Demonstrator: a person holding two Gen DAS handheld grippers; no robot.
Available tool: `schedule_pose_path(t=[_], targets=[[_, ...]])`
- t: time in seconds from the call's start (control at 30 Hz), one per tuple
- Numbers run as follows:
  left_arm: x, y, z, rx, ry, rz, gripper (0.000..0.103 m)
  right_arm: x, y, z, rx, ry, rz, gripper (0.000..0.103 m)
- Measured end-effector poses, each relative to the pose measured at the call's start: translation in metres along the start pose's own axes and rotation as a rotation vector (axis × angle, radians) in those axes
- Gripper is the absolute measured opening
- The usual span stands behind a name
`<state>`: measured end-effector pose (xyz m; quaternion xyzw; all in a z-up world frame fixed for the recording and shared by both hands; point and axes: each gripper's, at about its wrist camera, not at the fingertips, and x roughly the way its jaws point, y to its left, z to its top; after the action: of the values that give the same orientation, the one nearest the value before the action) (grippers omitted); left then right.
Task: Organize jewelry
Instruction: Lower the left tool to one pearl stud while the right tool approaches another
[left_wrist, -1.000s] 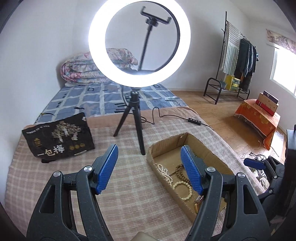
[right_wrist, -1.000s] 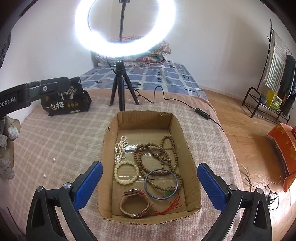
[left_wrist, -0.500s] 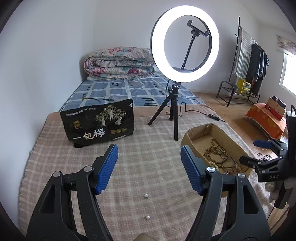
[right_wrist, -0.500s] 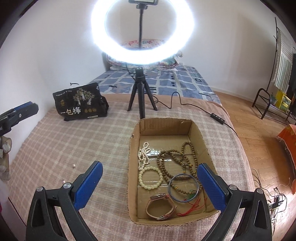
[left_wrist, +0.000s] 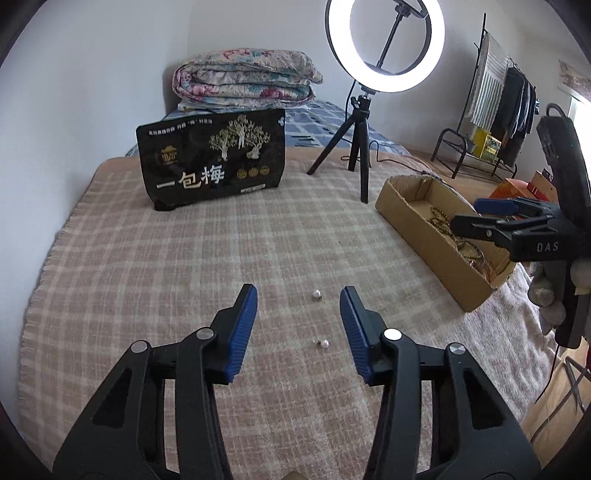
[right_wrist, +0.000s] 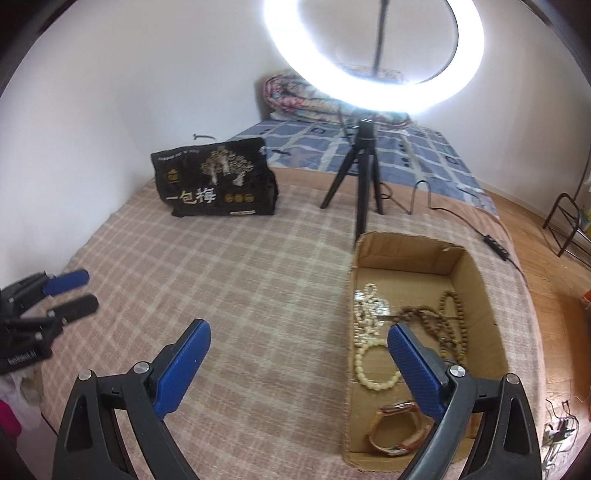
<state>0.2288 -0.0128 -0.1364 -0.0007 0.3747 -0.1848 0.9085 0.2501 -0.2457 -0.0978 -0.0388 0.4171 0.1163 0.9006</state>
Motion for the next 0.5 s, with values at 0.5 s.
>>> schedule_pose_path(t=[0.5], targets=[[0.043,-0.012,-0.041,-0.020,0.118,-0.061,0.032,0.084,0.054,-0.005,-0.027,0.157,0.196,0.061]])
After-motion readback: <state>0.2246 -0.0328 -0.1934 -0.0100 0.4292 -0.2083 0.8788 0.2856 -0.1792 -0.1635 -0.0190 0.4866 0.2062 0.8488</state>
